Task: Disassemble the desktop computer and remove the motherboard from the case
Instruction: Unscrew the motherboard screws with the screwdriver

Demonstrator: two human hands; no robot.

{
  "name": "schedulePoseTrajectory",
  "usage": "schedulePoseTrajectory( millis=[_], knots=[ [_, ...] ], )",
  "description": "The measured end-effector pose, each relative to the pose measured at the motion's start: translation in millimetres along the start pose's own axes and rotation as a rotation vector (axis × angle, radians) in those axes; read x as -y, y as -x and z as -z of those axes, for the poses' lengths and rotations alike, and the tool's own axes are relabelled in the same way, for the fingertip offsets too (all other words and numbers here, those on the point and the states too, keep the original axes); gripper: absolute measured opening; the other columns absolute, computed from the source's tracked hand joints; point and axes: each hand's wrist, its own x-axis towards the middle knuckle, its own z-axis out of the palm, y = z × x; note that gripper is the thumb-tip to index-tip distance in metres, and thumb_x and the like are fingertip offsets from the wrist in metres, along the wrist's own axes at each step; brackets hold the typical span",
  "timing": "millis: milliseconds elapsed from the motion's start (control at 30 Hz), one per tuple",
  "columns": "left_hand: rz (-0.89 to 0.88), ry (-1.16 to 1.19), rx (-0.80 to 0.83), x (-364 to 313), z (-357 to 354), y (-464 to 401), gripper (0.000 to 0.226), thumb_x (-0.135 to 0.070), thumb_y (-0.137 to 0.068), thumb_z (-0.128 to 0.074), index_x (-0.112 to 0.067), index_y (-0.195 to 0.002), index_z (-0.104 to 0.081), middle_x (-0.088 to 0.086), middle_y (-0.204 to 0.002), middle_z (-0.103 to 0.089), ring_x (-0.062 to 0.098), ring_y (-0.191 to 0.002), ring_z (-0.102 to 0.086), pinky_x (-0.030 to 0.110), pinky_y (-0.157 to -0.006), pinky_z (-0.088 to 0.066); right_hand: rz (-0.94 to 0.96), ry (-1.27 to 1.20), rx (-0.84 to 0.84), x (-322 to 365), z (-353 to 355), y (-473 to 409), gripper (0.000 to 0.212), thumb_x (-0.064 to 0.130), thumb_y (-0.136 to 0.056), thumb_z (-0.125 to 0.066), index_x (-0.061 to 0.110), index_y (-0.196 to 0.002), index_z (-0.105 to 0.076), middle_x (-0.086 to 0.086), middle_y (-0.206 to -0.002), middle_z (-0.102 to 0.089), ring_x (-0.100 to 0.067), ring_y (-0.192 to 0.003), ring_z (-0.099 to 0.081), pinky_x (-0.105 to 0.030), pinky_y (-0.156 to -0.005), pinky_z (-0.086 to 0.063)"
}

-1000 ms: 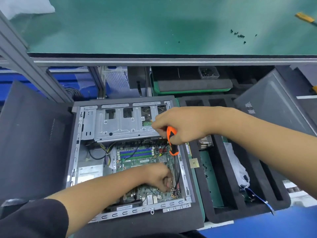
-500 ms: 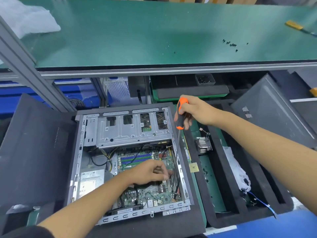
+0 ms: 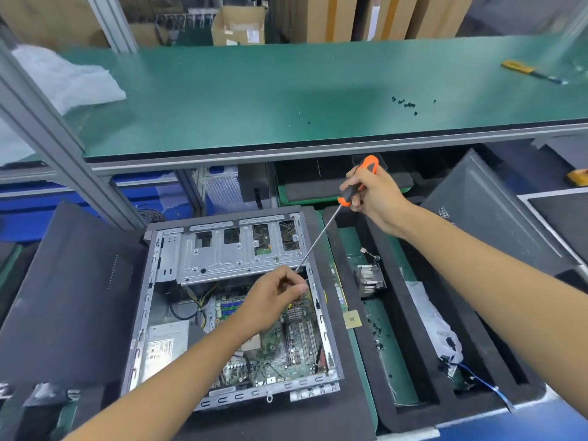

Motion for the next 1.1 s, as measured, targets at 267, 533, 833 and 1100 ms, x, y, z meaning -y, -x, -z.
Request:
schedulePoseTrajectory(
  millis=[267,533,833,1100],
  knots=[
    [-0.044,-0.08,-0.1,-25.2,-30.2,-16.7,0.007,-0.043,-0.098,-0.061,-0.039,-0.093,-0.061,-0.008,-0.079,-0.061,0.011,-0.067,-0.052,0.021,-0.064,-0.043,-0.186,0.095,0.037,-24.9,12.4,24.2,0.034,0.016,-0.104,-0.039,0.017,-0.136,-0.05,-0.008,-0.115,-0.075,-0.019,-0.087,-0.057,-0.027,-0.071,-0.044],
    [-0.031,-0.081,-0.228,-56.9,-79.3,-34.2,0.008,-0.031,-0.1,-0.059,-0.027,-0.093,-0.06,-0.005,-0.081,-0.065,0.007,-0.066,-0.052,0.021,-0.06,-0.038,-0.254,-0.073,0.048,-76.1,-2.4,49.9,0.037,0.019,-0.105,-0.035,0.011,-0.136,-0.054,-0.013,-0.114,-0.075,-0.03,-0.111,-0.069,-0.043,-0.101,-0.048],
    [-0.082,-0.308,-0.258,-62.4,-106.0,-46.2,0.012,-0.025,-0.098,-0.061,-0.021,-0.107,-0.067,-0.004,-0.098,-0.064,0.012,-0.086,-0.061,0.038,-0.076,-0.052,-0.318,-0.691,-0.05,-103.5,-0.6,66.5,0.047,0.029,-0.107,-0.025,0.004,-0.137,-0.052,-0.023,-0.126,-0.068,-0.033,-0.117,-0.068,-0.037,-0.082,-0.055],
    [-0.192,-0.316,-0.149,-56.1,-117.9,-41.7,0.025,-0.022,-0.102,-0.056,-0.027,-0.121,-0.072,-0.007,-0.11,-0.065,0.007,-0.102,-0.059,0.024,-0.09,-0.048,-0.338,-0.874,-0.118,-145.5,28.5,63.0,0.05,0.028,-0.11,-0.023,-0.001,-0.124,-0.062,-0.019,-0.11,-0.075,-0.029,-0.1,-0.075,-0.037,-0.078,-0.06]
  ],
)
